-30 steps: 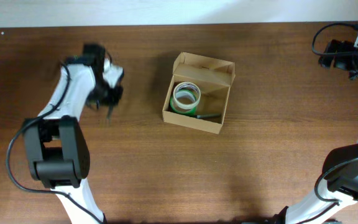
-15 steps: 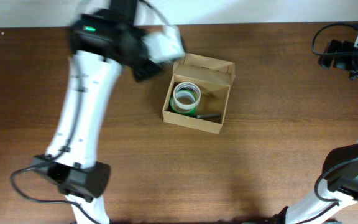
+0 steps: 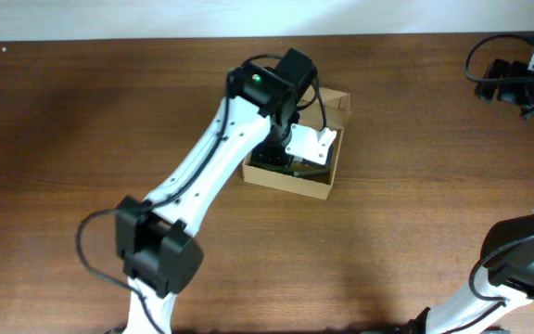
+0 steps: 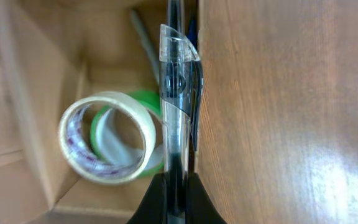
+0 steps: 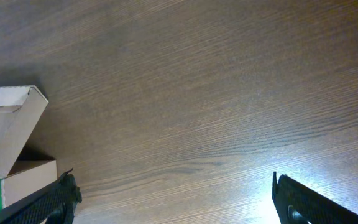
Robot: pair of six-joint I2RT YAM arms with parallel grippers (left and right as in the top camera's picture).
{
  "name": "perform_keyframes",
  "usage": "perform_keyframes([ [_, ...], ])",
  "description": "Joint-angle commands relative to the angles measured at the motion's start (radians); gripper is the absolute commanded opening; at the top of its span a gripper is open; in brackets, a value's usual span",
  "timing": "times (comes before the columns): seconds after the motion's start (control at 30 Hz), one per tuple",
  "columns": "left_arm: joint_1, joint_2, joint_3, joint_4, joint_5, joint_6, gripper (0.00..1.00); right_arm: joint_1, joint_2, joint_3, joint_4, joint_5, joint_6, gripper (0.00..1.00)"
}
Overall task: Pack container
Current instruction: 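Lower the clear pen into the box with the left gripper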
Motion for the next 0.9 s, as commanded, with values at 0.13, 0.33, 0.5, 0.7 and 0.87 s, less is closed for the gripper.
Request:
perform_keyframes([
  [0.13,-0.005,0.121,-0.012,0.026,-0.014,0.049,0.02,0.002,-0.001,0.0,0.0,-0.008,0.009,0.99],
  [0.33,-0.005,0.158,-0.012,0.046,-0.01,0.049,0.02,0.002,-0.001,0.0,0.0,-0.008,0.009,0.99],
  [0.5,-0.008,0.177,-0.012,0.043,0.016,0.043,0.01,0.002,-0.001,0.0,0.0,-0.008,0.008,0.99],
  [0.7,-0.018,0.177,-0.012,0.048,0.01,0.0,0.28,0.002,-0.001,0.0,0.0,-0.008,0.009,0.99],
  [0.87,-0.029,0.142,-0.008,0.046,-0.077,-0.126,0.33,0.002,-0.001,0.0,0.0,-0.008,0.009,0.99],
])
